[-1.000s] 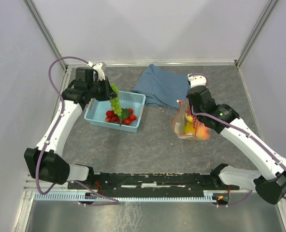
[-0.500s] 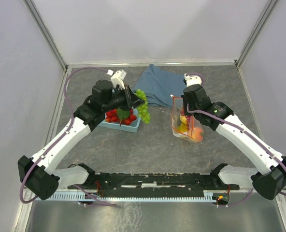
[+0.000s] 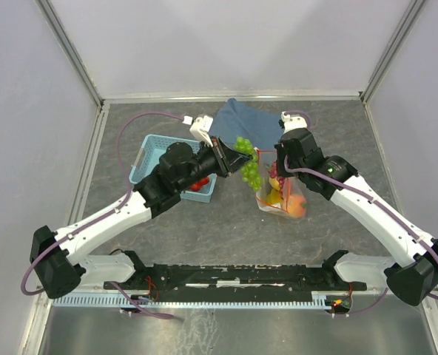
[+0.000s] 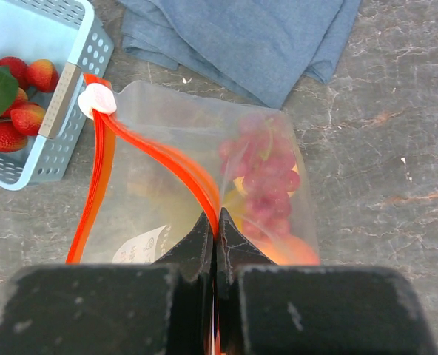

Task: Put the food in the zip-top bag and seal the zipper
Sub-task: Place the fake fruit in the zipper food storage bag.

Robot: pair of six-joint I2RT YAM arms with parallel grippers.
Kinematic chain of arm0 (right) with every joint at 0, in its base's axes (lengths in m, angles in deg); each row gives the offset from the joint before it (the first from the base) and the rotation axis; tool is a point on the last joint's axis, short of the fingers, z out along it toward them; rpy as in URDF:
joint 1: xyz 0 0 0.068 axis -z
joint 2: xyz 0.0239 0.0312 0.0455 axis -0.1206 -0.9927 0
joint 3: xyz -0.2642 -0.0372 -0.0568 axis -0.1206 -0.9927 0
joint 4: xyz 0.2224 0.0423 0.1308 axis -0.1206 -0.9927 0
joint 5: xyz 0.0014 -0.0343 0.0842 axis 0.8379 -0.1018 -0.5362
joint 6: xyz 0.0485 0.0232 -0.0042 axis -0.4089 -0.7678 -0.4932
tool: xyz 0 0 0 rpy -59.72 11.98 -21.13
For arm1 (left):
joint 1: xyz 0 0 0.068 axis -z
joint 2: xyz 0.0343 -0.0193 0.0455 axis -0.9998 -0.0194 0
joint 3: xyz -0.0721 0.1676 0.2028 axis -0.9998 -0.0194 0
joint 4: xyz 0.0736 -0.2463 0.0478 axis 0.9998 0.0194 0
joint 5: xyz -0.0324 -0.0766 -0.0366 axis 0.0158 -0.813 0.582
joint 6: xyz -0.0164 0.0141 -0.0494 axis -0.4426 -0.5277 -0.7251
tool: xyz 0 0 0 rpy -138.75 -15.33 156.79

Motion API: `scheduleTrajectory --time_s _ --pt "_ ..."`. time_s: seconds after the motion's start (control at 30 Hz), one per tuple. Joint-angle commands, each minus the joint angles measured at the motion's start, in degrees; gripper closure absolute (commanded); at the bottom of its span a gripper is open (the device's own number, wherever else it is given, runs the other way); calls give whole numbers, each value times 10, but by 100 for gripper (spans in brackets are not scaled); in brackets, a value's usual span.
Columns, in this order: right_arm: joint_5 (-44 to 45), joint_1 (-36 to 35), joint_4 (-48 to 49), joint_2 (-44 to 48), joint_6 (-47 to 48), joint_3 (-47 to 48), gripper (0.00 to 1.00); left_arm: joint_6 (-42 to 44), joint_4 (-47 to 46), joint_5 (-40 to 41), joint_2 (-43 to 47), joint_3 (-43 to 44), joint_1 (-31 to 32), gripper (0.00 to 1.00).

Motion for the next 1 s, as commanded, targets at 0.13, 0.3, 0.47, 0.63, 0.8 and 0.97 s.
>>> scheduleTrajectory --time_s 0.13,0.3,0.47,0.63,0.8,0.97 --pt "-26 1 43 9 -21 2 98 9 -131 119 -41 -12 62 89" --pt "-32 1 48 11 -24 2 98 45 -153 192 -65 -29 104 90" --pt "-32 1 53 14 -24 1 98 71 -151 240 -82 -40 130 91" --pt "-34 1 59 16 -25 -1 98 69 -98 266 -98 -35 142 91" --pt "-33 1 68 18 -25 -5 98 44 -54 258 -115 -29 148 91" --pt "-35 1 73 16 -26 -7 98 28 -27 258 -144 -14 159 89"
